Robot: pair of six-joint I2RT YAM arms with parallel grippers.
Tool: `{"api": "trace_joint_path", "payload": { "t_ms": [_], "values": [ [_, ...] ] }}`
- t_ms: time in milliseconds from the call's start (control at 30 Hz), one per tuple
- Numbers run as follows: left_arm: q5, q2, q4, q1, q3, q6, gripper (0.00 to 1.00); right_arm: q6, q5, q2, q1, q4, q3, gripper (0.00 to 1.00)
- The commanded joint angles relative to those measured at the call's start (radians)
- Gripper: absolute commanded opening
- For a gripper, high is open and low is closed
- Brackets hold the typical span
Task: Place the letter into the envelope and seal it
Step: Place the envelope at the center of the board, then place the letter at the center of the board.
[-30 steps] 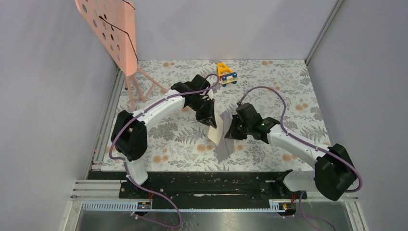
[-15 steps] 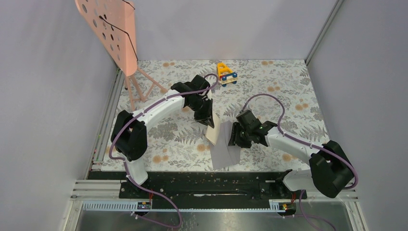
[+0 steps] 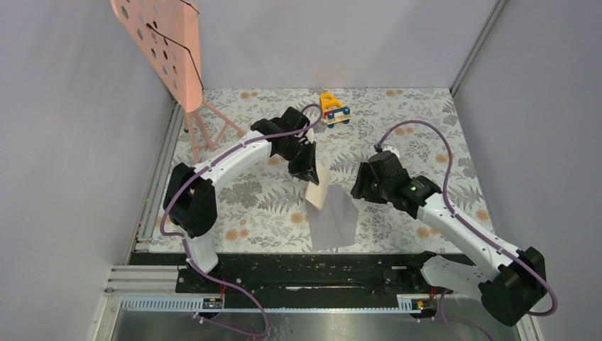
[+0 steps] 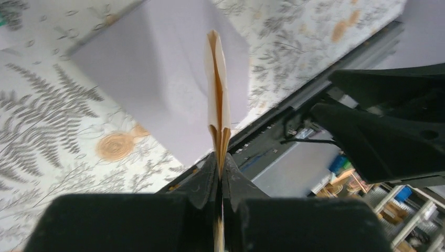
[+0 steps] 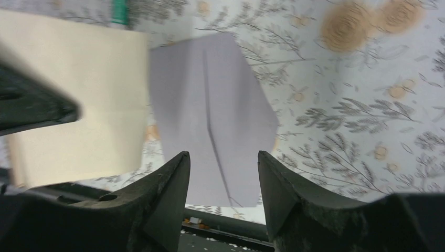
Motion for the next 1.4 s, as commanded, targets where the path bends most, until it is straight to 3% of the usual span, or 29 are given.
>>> {"api": "trace_joint_path", "payload": {
  "t_ms": [0,233,467,667,1000,1100,1200,1267,1333,1367],
  "values": [
    [0.189,-0.075,0.169,0.019,-0.002,-0.020,0.00,-0.027,-0.101,-0.066,-0.003,0.081,0.039,0.57],
    [0.424,-0.166,0.351,0.079,-0.054,-0.087,0.00,0.005,-0.376,-0.188,-0.057,0.317,0.030,0.61],
    [0.579,-0.270,0.825,0.140,-0.220,-0.382,0.00,0.114,-0.497,-0.212,-0.124,0.455,0.009,0.67],
    [0.537,-0.274,0.739,0.141,-0.196,-0.357,0.00,0.193,-0.548,-0.210,-0.129,0.582,-0.024,0.69],
    [0.612,-0.303,1.050,0.141,-0.278,-0.556,0.00,0.287,-0.577,-0.143,-0.129,0.728,-0.057,0.69],
    [0.615,-0.303,1.058,0.141,-0.286,-0.559,0.00,0.319,-0.597,-0.130,-0.131,0.796,-0.071,0.57],
    [0.599,-0.302,0.995,0.141,-0.280,-0.513,0.00,0.323,-0.587,-0.142,-0.130,0.805,-0.073,0.22],
    [0.573,-0.302,0.892,0.140,-0.258,-0.448,0.00,0.276,-0.543,-0.154,-0.131,0.721,-0.044,0.03],
    [0.542,-0.295,0.771,0.140,-0.229,-0.382,0.00,0.219,-0.501,-0.168,-0.131,0.608,-0.010,0.00],
    [0.524,-0.287,0.705,0.141,-0.207,-0.342,0.07,0.184,-0.465,-0.176,-0.131,0.533,0.011,0.00]
  ]
}}
